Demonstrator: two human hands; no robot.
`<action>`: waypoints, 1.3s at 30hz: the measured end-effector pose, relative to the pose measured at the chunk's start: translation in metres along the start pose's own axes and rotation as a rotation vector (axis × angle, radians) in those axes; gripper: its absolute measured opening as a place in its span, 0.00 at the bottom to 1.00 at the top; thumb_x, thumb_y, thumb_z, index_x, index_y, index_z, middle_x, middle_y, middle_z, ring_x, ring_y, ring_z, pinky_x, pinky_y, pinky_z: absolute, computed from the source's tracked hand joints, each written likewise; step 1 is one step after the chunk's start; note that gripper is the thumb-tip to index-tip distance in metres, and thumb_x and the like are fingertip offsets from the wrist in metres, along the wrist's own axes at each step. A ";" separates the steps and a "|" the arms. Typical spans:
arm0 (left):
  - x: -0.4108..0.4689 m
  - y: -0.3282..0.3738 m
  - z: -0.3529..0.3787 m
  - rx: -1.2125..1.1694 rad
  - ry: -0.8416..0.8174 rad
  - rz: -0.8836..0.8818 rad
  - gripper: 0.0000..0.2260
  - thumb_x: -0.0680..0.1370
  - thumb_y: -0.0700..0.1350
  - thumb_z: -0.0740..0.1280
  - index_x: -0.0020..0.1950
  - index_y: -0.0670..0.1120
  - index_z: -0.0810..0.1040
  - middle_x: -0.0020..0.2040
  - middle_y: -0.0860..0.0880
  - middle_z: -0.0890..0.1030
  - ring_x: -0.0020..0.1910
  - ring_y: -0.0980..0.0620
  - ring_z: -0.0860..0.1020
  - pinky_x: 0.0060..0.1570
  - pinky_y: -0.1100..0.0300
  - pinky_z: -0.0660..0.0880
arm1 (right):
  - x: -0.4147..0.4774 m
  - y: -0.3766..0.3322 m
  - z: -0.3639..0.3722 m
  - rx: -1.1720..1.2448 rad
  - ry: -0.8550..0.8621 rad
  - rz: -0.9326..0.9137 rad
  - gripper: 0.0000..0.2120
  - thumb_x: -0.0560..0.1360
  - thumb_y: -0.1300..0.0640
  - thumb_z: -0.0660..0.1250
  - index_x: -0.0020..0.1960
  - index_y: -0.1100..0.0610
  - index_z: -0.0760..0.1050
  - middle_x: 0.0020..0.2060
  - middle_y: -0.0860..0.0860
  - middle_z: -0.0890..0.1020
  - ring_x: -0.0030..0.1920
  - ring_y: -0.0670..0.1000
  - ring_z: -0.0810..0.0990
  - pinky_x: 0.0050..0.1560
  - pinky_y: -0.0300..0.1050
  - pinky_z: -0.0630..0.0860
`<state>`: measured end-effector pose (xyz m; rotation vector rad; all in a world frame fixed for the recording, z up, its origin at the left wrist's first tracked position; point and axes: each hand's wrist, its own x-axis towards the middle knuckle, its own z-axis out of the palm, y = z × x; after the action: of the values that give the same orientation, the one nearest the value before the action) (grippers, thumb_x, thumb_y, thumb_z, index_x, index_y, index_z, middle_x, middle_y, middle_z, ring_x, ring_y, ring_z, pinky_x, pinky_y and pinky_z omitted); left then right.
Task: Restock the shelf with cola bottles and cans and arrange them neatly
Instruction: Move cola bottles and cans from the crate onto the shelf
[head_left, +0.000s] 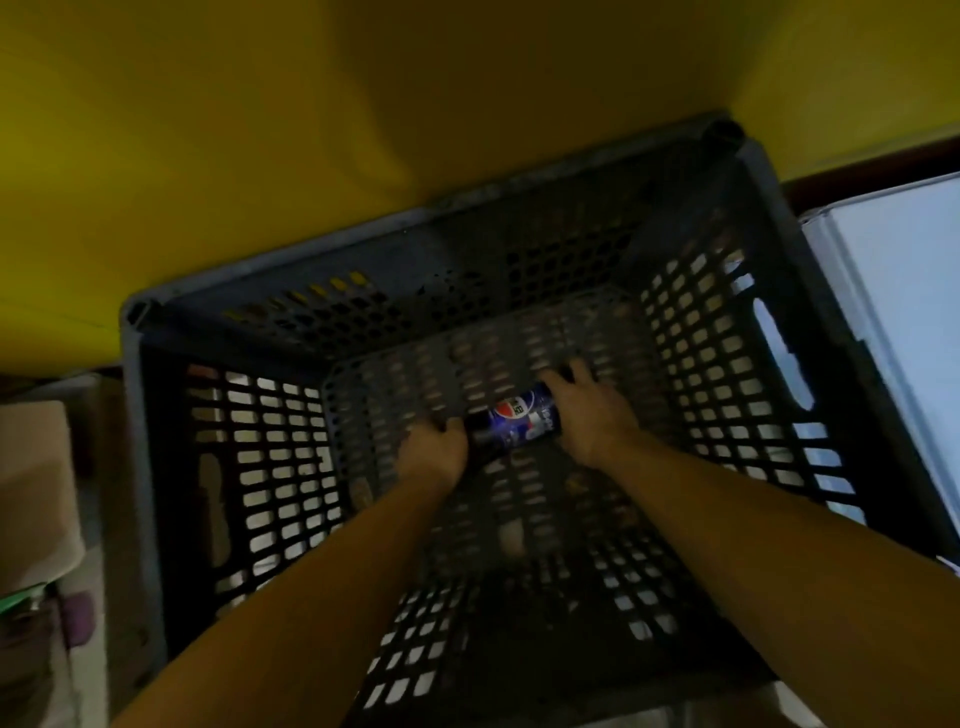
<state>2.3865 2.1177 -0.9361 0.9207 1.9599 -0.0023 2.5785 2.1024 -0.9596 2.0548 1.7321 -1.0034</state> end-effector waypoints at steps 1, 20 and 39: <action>-0.001 0.001 -0.002 -0.050 0.002 -0.021 0.21 0.83 0.52 0.61 0.70 0.40 0.75 0.69 0.36 0.75 0.68 0.37 0.74 0.69 0.51 0.69 | -0.002 0.000 -0.003 0.007 0.006 0.016 0.43 0.71 0.56 0.77 0.78 0.44 0.56 0.76 0.56 0.55 0.70 0.66 0.67 0.71 0.61 0.70; -0.360 0.167 -0.197 -0.694 0.085 0.966 0.07 0.74 0.36 0.74 0.47 0.46 0.78 0.40 0.48 0.78 0.38 0.53 0.76 0.37 0.64 0.72 | -0.334 -0.032 -0.237 0.480 0.732 0.020 0.32 0.63 0.52 0.79 0.64 0.49 0.73 0.56 0.55 0.71 0.55 0.60 0.77 0.57 0.46 0.75; -0.687 0.196 -0.053 -0.386 -0.616 1.446 0.24 0.65 0.46 0.83 0.57 0.49 0.78 0.50 0.50 0.85 0.50 0.51 0.85 0.54 0.48 0.82 | -0.644 0.117 -0.240 0.797 1.344 0.345 0.33 0.67 0.48 0.80 0.69 0.48 0.70 0.58 0.50 0.72 0.59 0.51 0.75 0.61 0.43 0.71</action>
<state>2.6555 1.8660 -0.3221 1.6049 0.4147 0.7790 2.7389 1.7329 -0.3905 3.9214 1.2324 -0.0297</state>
